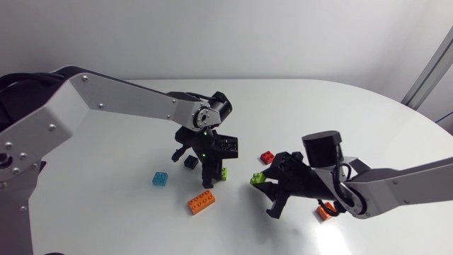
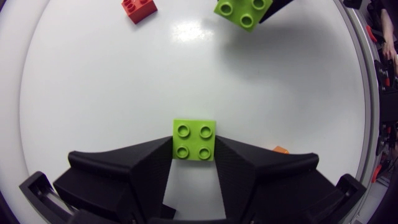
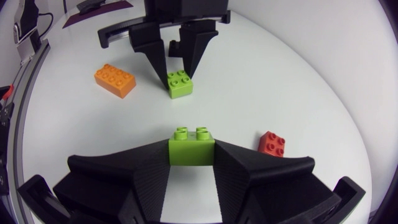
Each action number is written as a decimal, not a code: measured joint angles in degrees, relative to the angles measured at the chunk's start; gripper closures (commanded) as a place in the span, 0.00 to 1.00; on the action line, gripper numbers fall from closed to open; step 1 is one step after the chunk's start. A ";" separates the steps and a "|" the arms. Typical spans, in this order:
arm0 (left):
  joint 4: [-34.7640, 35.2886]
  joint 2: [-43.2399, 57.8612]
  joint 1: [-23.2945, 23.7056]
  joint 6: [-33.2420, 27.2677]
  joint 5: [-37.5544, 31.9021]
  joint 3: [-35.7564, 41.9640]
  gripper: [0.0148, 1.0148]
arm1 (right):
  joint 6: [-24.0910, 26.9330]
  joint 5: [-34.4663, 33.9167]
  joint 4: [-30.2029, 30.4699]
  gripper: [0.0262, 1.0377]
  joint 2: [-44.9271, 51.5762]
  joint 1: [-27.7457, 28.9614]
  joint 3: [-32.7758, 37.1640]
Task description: Separate the duplo bricks
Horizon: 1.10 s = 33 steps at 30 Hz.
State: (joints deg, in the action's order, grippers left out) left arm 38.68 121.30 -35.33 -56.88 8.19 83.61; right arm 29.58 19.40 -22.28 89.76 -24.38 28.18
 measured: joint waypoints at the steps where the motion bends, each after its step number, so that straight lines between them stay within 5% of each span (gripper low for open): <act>1: -0.15 0.00 0.00 0.02 -0.11 -0.09 0.53 | -0.02 -0.20 -0.81 0.64 1.29 -0.35 0.22; 19: -2.27 -1.40 0.22 1.27 -1.81 -2.95 0.15 | -0.02 -0.33 -9.40 0.61 10.01 -0.44 1.53; 28: -1.40 -2.12 0.07 1.31 -2.21 -3.56 0.10 | 0.02 -0.13 -5.07 0.17 8.04 -0.44 0.42; 33: -0.94 -2.45 0.07 1.31 -2.23 -3.74 0.10 | 0.00 -0.13 -2.21 0.13 4.74 -0.44 0.15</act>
State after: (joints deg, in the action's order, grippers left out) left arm 37.74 118.85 -35.27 -55.57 5.96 79.88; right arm 29.58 19.27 -24.49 94.50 -24.82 28.34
